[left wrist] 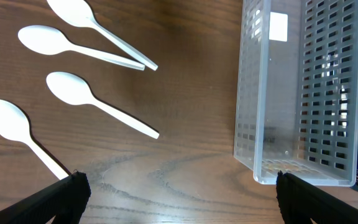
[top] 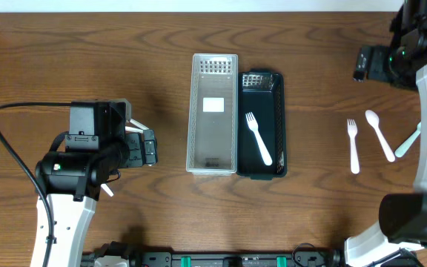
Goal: Pack container
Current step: 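Lower the right gripper onto the second white fork and grasp it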
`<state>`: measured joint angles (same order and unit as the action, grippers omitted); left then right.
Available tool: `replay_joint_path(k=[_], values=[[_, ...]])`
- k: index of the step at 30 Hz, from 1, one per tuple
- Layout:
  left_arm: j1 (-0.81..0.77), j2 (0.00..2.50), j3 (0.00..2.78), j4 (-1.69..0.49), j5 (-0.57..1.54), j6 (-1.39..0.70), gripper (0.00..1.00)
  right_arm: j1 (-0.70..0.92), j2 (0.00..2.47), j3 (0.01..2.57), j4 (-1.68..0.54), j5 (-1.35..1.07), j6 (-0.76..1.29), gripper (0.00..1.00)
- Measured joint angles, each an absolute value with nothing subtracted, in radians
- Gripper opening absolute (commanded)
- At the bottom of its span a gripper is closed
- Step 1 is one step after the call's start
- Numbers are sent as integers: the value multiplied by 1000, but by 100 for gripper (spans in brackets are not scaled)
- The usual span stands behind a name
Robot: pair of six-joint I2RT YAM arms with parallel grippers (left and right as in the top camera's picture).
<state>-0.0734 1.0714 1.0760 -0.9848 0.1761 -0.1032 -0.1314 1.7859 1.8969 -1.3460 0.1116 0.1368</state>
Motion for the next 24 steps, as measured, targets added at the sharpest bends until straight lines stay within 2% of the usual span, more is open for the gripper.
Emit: replay_joint_path(k=[11, 24], values=[[-73, 1071, 1076, -985, 176, -103, 98, -167, 1855, 1387, -964, 101, 67, 99], [-73, 1071, 1076, -985, 176, -103, 98, -217, 1855, 1239, -765, 19, -17, 99]])
